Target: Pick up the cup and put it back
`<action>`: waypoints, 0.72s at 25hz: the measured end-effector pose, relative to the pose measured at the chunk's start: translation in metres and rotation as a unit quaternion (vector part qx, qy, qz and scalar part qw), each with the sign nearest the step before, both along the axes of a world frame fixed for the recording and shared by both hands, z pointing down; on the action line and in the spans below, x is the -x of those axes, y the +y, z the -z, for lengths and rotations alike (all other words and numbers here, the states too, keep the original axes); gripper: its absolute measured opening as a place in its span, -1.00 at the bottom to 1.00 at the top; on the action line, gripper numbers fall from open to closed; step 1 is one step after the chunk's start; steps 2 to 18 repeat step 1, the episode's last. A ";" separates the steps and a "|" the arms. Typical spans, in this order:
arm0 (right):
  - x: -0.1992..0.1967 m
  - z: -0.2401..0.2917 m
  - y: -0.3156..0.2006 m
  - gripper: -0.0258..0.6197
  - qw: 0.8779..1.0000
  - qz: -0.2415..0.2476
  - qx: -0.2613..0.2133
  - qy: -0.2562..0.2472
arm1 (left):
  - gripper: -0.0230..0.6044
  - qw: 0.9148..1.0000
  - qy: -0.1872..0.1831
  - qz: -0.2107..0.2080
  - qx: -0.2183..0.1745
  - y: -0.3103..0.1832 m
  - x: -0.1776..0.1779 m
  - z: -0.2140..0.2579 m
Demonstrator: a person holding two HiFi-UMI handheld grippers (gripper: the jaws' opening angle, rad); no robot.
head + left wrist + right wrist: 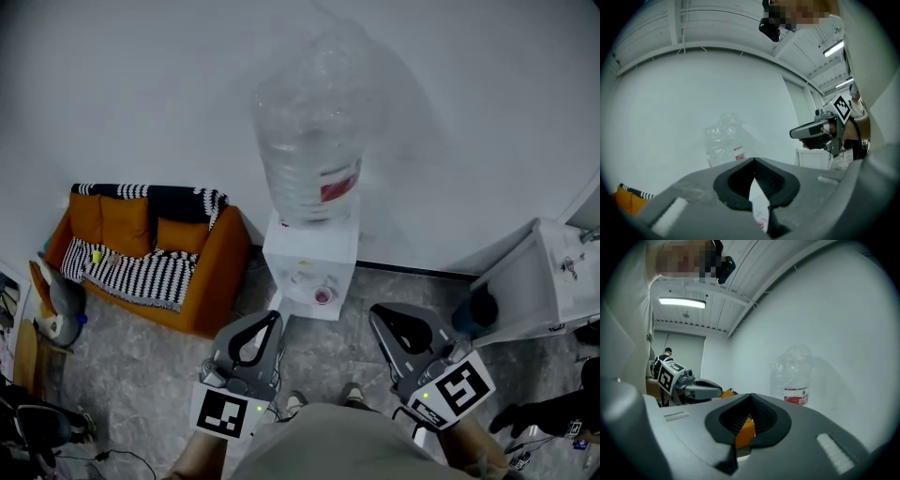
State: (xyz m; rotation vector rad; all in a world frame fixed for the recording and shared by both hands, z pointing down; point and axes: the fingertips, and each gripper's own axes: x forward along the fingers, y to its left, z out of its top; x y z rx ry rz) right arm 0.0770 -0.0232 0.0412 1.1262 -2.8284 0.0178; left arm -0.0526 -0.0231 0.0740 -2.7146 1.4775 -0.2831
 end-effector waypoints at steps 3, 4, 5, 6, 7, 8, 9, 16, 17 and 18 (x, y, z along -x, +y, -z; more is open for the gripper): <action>0.000 0.000 -0.001 -0.91 1.000 -0.001 -0.001 0.000 | -0.92 1.000 0.001 0.000 0.001 -0.001 -0.001 0.000; 0.000 0.000 -0.001 -0.91 1.000 -0.001 -0.001 0.000 | -0.92 1.000 0.001 0.000 0.001 -0.001 -0.001 0.000; 0.000 0.000 -0.001 -0.91 1.000 -0.001 -0.001 0.000 | -0.92 1.000 0.001 0.000 0.001 -0.001 -0.001 0.000; 0.000 0.000 -0.001 -0.91 1.000 -0.001 -0.001 0.000 | -0.92 1.000 0.001 0.000 0.001 -0.001 -0.001 0.000; 0.000 0.000 -0.001 -0.91 1.000 -0.001 -0.001 0.000 | -0.92 1.000 0.001 0.000 0.001 -0.001 -0.001 0.000; 0.000 0.000 -0.001 -0.91 1.000 -0.001 -0.001 0.000 | -0.92 1.000 0.001 0.000 0.001 -0.001 -0.001 0.000; 0.000 0.000 -0.001 -0.91 1.000 -0.001 -0.001 0.000 | -0.92 1.000 0.001 0.000 0.001 -0.001 -0.001 0.000; 0.000 0.000 -0.001 -0.91 1.000 -0.001 -0.001 0.000 | -0.92 1.000 0.001 0.000 0.001 -0.001 -0.001 0.000; 0.000 0.000 -0.001 -0.91 1.000 -0.001 -0.001 0.000 | -0.92 1.000 0.001 0.000 0.001 -0.001 -0.001 0.000; 0.000 0.000 -0.001 -0.91 1.000 -0.001 -0.001 0.000 | -0.92 1.000 0.001 0.000 0.001 -0.001 -0.001 0.000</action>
